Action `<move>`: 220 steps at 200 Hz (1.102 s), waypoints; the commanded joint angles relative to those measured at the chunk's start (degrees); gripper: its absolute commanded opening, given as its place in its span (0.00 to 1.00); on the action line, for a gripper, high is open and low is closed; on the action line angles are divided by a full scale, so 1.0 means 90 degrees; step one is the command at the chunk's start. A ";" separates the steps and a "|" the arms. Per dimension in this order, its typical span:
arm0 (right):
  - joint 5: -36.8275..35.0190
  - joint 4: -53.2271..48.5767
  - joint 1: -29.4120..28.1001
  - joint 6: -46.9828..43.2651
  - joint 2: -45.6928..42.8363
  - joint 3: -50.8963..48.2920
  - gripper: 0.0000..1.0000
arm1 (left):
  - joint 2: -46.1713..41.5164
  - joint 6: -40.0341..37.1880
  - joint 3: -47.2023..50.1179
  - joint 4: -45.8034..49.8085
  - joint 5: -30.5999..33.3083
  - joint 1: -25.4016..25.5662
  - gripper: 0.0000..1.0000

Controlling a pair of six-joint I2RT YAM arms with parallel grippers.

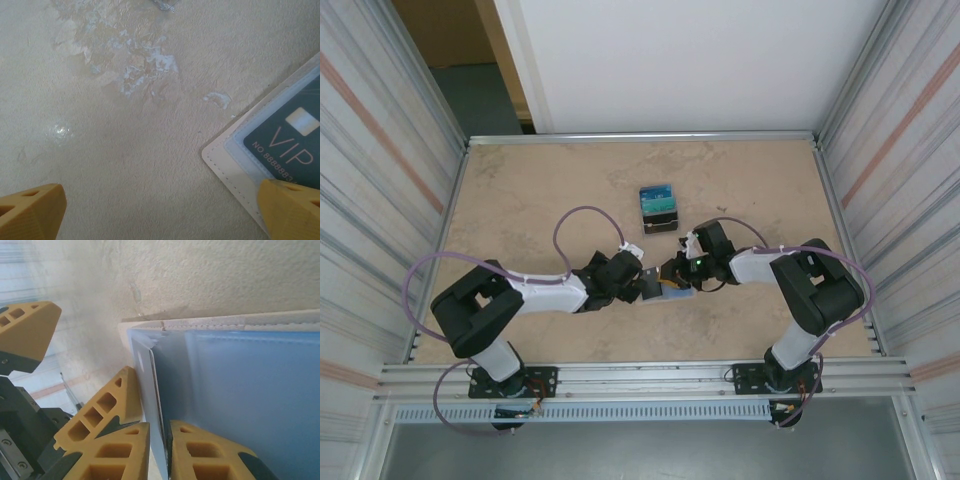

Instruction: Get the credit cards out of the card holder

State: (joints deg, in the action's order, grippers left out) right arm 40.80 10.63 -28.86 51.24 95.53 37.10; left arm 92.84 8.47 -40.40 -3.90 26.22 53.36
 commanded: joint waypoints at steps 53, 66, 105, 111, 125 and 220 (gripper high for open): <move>0.0433 0.0679 0.0101 0.0369 -0.0101 -0.0148 0.15 | 0.0153 0.0040 -0.0156 0.0341 0.0229 0.0047 0.99; 0.0452 0.0712 0.0107 0.0380 -0.0060 -0.0148 0.15 | 0.0157 0.0044 -0.0150 0.0333 0.0226 0.0039 0.99; 0.0468 0.0849 0.0100 0.0426 0.0016 -0.0225 0.11 | 0.0152 0.0038 -0.0155 0.0344 0.0234 0.0042 0.99; 0.0457 0.0852 0.0101 0.0422 0.0008 -0.0226 0.10 | 0.0153 0.0051 -0.0155 0.0346 0.0235 0.0046 0.99; 0.0428 0.0853 0.0101 0.0405 -0.0007 -0.0241 0.08 | 0.0153 0.0053 -0.0142 0.0345 0.0232 0.0041 0.99; 0.0069 0.0385 0.0183 0.0077 -0.0150 -0.0228 0.00 | 0.0114 0.0065 -0.0115 0.0355 0.0302 0.0038 0.99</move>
State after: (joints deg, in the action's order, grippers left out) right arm 42.70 16.27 -27.99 53.56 95.53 35.33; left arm 93.12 8.47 -41.04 -2.96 27.09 53.39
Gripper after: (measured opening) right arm 0.050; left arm 0.986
